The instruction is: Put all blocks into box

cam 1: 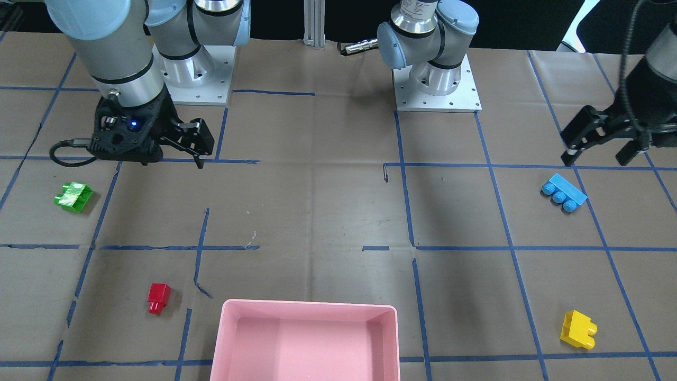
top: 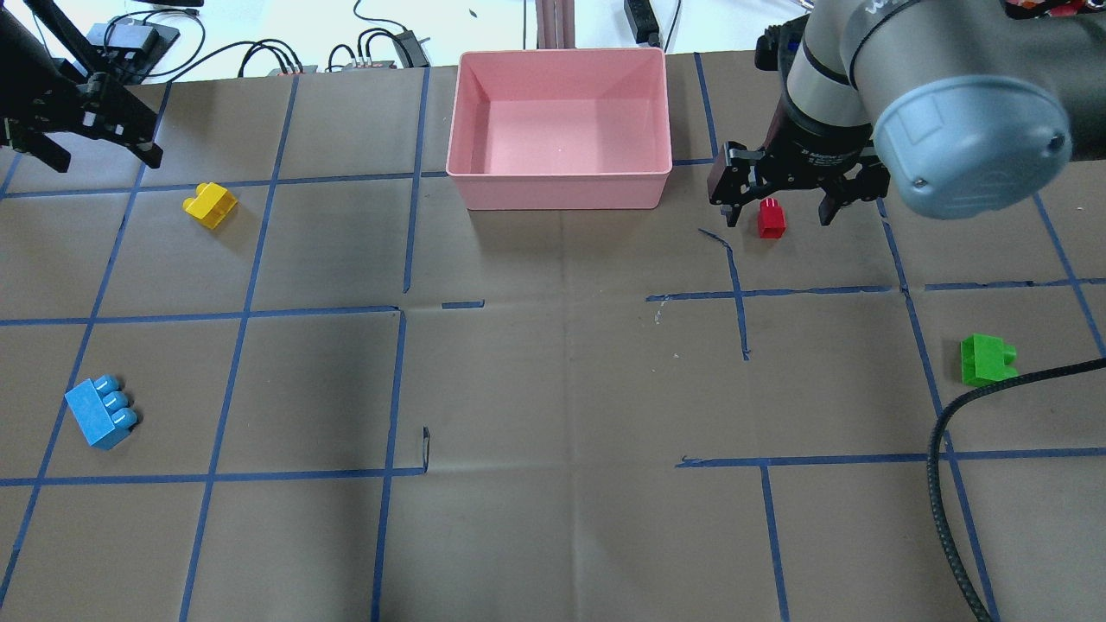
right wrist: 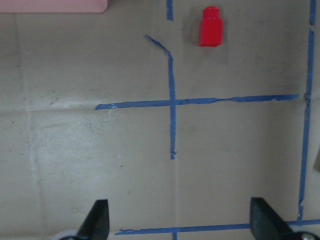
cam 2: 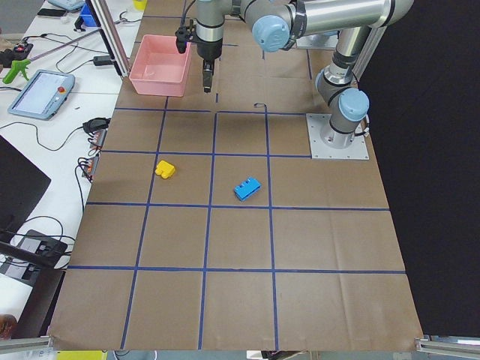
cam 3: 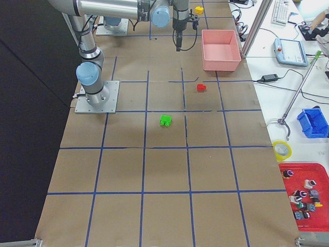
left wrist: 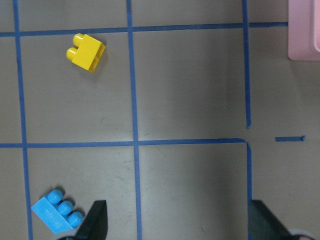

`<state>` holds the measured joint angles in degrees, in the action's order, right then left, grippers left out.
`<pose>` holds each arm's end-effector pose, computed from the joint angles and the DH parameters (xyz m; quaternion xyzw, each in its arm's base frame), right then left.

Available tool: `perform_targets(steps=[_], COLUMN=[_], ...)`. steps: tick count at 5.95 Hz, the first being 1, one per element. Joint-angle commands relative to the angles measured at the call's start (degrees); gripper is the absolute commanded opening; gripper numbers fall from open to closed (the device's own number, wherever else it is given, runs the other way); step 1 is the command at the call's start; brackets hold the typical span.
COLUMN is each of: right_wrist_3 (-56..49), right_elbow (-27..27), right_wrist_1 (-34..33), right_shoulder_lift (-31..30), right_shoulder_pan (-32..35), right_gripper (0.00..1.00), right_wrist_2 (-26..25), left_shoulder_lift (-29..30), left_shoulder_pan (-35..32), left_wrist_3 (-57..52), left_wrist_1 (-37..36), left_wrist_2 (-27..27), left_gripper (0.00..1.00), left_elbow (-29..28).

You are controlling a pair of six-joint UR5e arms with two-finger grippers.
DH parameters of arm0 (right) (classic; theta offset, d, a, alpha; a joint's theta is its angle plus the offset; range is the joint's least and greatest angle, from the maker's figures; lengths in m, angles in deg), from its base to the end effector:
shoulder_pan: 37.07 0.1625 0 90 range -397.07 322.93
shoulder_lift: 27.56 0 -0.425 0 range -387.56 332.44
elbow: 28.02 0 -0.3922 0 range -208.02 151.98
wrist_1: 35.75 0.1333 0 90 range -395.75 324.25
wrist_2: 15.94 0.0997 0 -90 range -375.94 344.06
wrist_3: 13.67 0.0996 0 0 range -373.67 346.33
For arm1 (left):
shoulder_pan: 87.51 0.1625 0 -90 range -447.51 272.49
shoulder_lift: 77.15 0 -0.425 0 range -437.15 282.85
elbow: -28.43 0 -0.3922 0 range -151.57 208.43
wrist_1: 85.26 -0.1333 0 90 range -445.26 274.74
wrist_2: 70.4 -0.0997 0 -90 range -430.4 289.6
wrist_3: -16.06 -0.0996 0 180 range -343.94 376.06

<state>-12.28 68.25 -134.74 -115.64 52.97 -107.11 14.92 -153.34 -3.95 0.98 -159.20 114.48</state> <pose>0.1316 -0.5034 0.4332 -0.0119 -0.9999 0.0071 0.0101 0.0879 -0.5265 0.5108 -0.0357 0.9981 -0.0495 0.0088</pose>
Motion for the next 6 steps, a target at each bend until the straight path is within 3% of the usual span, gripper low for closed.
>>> perform_targets(steps=[1,2,4,5,6], right_wrist_3=[-14.4,-23.6,-27.8,-27.3,-27.8], right_elbow=[4.5,7.9,12.5,15.8,17.1], right_wrist_1=[-0.6,-3.2,-4.4,-8.5,-18.8], right_shoulder_lift=[-4.5,-6.7,-6.7,-3.8,1.4], right_shoulder_pan=[-11.7,-18.0,-29.9,-32.5,-33.0], right_gripper=[0.98,0.99,1.0,1.0,1.0], right_wrist_2=[0.1,0.1,0.9,3.5,3.4], left_shoulder_lift=[-0.2,-0.1,-0.1,-1.6,-3.2], left_shoulder_pan=[10.8,15.6,24.9,25.5,25.4], left_wrist_3=[-0.2,0.3,3.4,10.4,18.8], left_wrist_1=[2.2,2.9,2.8,1.0,-2.4], left_wrist_2=[-0.1,0.1,0.5,0.4,0.4], left_gripper=[1.0,1.0,1.0,1.0,1.0], left_elbow=[0.3,0.4,3.4,7.6,11.3])
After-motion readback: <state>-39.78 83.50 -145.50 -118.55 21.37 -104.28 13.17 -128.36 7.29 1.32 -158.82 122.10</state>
